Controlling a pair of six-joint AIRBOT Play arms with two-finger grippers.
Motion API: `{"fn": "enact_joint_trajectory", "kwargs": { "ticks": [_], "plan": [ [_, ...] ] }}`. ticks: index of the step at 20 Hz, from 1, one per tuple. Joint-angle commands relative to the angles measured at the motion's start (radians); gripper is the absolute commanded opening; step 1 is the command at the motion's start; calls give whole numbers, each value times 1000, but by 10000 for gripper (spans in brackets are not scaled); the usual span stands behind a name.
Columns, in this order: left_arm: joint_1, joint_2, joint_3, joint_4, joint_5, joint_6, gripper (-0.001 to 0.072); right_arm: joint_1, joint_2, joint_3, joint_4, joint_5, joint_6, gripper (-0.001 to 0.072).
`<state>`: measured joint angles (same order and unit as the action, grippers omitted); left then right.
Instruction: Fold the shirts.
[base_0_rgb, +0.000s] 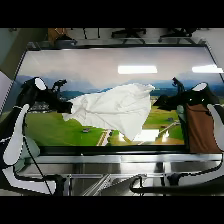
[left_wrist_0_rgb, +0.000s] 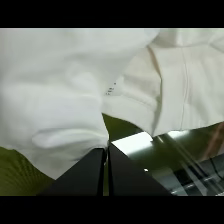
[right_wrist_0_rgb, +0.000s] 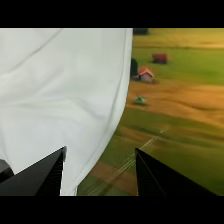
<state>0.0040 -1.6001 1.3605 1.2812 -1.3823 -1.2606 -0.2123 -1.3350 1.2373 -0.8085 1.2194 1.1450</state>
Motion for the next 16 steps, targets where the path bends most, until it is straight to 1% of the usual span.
{"fn": "enact_joint_trajectory", "kwargs": {
  "ticks": [1, 3, 5, 7, 8, 9, 10, 11, 12, 14, 16],
  "plan": [
    [1, 34, -89, -1, 64, -4, 15, 49, 5, -128, 0, -119, -5, 495],
    [1, 41, -125, -1, 109, -4, 15, 84, -21, -129, 1, -171, -4, 495],
    [1, 41, -137, 0, 122, -4, 15, 116, -48, -128, 7, -232, -4, 495],
    [1, 40, -136, -1, 137, -4, 15, 129, -73, -128, 50, -283, -16, 494],
    [1, 40, -136, 0, 145, -4, 15, 129, -81, -127, 91, -294, -36, 467],
    [1, 40, -136, 0, 157, -4, 15, 129, -85, -127, 144, -296, -88, 262],
    [1, 40, -136, -1, 171, -4, 15, 129, -85, -127, 197, -294, -147, 91],
    [1, 41, -136, -2, 182, -4, 15, 128, -84, -125, 257, -276, -190, 48],
    [1, 48, -130, 1, 186, -4, 14, 126, -80, -112, 317, -233, -232, 21],
    [14, 87, -73, 2, 171, -4, 14, 114, -36, -48, 371, -144, -241, 21],
    [50, 170, 45, 3, 143, -4, 14, 72, 44, 70, 464, -60, -241, 20]
  ]
}}
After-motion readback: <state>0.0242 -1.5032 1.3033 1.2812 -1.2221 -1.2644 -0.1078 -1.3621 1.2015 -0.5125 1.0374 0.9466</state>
